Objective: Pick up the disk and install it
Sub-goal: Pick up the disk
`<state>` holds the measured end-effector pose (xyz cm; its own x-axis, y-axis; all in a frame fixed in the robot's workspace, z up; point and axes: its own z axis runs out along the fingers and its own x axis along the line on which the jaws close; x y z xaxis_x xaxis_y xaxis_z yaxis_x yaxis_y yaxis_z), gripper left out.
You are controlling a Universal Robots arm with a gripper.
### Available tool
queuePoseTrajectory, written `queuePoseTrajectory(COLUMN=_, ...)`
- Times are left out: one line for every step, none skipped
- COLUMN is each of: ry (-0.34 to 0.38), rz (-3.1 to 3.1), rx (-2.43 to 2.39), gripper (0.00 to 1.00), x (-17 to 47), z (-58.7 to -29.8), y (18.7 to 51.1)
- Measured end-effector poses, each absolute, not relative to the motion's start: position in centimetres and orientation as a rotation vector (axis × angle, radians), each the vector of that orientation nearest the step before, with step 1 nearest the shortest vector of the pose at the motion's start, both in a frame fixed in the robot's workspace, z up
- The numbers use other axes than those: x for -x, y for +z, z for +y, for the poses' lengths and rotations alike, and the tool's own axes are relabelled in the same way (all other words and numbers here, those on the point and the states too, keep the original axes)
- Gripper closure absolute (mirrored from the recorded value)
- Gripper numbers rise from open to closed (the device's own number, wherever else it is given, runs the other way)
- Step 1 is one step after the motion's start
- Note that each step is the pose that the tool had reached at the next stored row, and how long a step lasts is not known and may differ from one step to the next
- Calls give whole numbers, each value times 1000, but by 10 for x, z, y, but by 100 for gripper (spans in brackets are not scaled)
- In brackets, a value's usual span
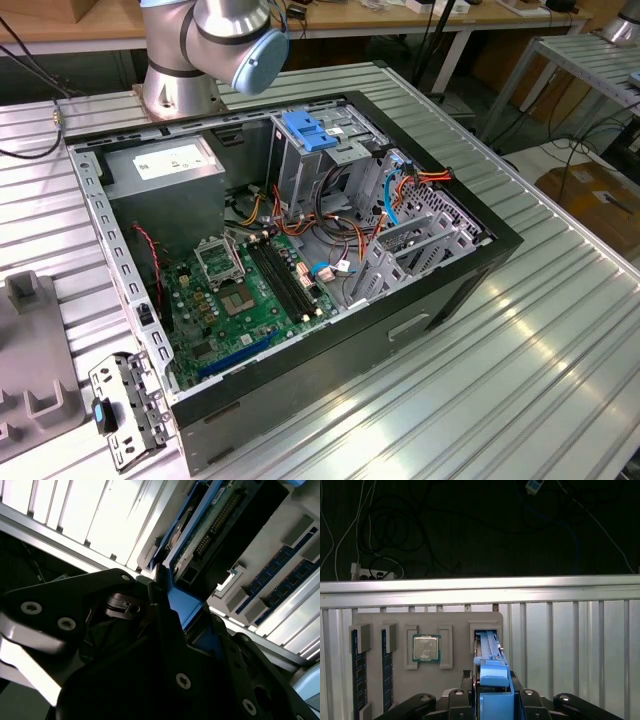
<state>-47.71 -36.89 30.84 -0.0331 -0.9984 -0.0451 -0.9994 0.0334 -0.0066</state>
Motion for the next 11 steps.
queuePoseTrajectory(ry=41, rz=2231, rx=2158, gripper=63, x=477, z=-369, y=310)
queuePoseTrajectory(ry=41, rz=2231, rx=2158, gripper=63, x=477, z=-369, y=311)
queuePoseTrajectory(ry=41, rz=2231, rx=2158, gripper=63, x=477, z=-369, y=312)
queuePoseTrajectory(ry=41, rz=2231, rx=2158, gripper=63, x=477, z=-369, y=314)
queuePoseTrajectory(ry=41, rz=2231, rx=2158, gripper=63, x=477, z=-369, y=316)
queuePoseTrajectory(ry=41, rz=2231, rx=2158, gripper=63, x=477, z=-369, y=317)
queuePoseTrajectory(ry=41, rz=2231, rx=2158, gripper=63, x=477, z=-369, y=319)
queuePoseTrajectory(ry=41, rz=2231, rx=2158, gripper=63, x=477, z=-369, y=321)
queuePoseTrajectory(ry=41, rz=2231, rx=2158, gripper=63, x=477, z=-369, y=322)
queuePoseTrajectory(ry=41, rz=2231, rx=2158, gripper=63, x=477, z=-369, y=324)
queuePoseTrajectory(ry=42, rz=2231, rx=2158, gripper=63, x=477, z=-369, y=326)
